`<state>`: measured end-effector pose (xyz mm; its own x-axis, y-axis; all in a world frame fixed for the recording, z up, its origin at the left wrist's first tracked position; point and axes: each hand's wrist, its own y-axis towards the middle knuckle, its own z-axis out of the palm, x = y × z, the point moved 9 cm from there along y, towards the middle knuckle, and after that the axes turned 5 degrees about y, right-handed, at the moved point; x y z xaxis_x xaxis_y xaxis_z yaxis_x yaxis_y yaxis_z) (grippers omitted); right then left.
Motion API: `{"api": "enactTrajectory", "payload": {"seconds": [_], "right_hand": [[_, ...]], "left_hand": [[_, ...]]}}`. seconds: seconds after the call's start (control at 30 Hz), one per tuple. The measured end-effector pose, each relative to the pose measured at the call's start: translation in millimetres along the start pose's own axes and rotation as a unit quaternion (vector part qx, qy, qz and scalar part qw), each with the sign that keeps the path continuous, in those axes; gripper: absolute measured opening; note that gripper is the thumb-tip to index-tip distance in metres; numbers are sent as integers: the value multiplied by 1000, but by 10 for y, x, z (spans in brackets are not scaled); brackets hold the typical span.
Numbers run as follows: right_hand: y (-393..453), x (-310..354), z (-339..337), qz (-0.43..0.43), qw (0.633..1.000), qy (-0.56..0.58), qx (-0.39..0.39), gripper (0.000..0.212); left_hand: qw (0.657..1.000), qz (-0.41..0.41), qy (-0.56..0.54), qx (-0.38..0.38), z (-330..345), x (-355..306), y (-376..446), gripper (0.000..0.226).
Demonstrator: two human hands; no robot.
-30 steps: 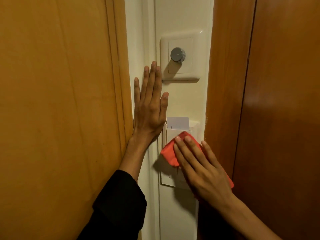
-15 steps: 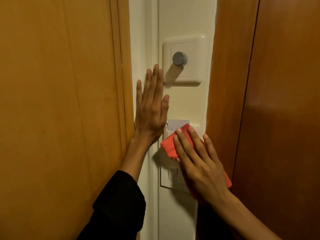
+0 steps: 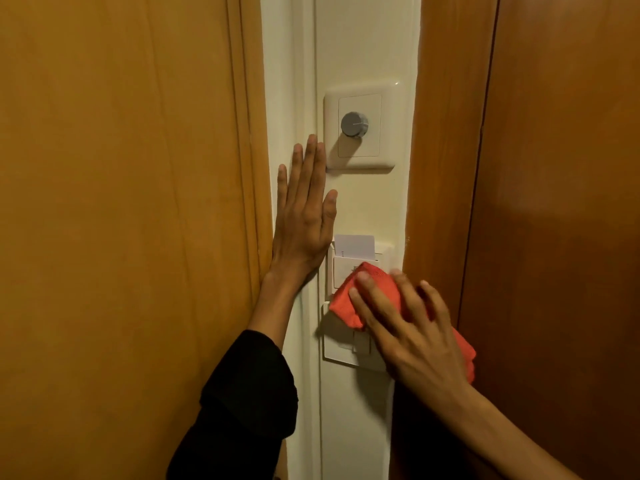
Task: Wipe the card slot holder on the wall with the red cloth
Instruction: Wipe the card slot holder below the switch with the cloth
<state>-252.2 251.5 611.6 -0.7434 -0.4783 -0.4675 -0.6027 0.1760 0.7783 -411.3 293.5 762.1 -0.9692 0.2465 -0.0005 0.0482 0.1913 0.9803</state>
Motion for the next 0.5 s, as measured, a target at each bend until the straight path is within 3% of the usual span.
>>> {"api": "enactTrajectory", "payload": {"seconds": [0.13,0.27,0.33,0.4,0.5], "right_hand": [[-92,-177,-138,139,986,92,18,85],[-273,-143,-245,187,945,267,41,59],[-444,-163,-213,240,881,402,62,58],[-600,-161,-207,287,794,533,47,57],[-836,-188,-271,340,700,628,4,47]], "left_hand": [[999,-31,-23,25,-54,-19,-47,59],[993,-86,-73,39,-214,-65,-276,60],[983,-141,-121,13,-353,-160,-533,59],[967,-196,-163,-27,-490,-318,-899,55],[938,-266,-220,-31,-582,-698,-1567,51]]}}
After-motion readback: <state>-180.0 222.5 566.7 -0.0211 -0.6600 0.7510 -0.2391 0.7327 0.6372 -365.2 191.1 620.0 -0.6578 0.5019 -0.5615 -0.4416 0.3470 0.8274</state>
